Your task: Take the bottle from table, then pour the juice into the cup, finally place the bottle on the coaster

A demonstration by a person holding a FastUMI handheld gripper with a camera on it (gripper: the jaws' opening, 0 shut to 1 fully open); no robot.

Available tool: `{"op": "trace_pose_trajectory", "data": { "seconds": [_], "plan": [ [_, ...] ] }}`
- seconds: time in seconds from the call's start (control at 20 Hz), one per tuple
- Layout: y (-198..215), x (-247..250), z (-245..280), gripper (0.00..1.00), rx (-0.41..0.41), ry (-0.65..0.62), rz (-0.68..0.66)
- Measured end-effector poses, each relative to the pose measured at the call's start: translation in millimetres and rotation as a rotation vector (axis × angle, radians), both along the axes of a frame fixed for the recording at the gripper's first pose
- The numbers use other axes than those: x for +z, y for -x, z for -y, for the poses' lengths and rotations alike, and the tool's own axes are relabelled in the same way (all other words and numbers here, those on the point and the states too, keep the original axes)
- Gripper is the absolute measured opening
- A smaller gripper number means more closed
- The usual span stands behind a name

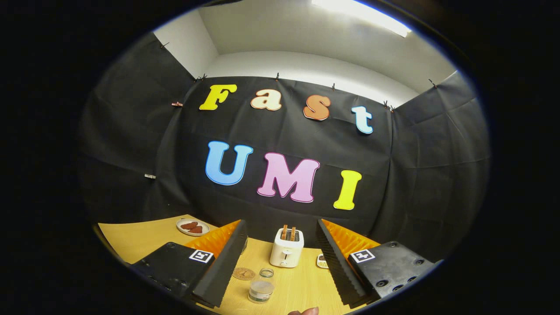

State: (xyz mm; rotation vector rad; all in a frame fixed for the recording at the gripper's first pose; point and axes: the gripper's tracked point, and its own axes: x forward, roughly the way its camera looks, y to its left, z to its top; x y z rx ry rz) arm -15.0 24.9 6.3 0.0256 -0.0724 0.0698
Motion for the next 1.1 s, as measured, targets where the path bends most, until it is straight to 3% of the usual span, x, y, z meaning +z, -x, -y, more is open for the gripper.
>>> {"op": "trace_pose_trajectory", "data": {
  "seconds": [0.3,0.8,1.1],
  "plan": [
    [3.5,-43.0,-6.7,0.97,0.01,-0.012,-0.009],
    [-5.3,-200.6,-34.6,0.97,0.061,-0.034,-0.14],
    [-29.0,-253.5,-52.1,0.97,0.064,-0.09,-0.191]
  ]
}}
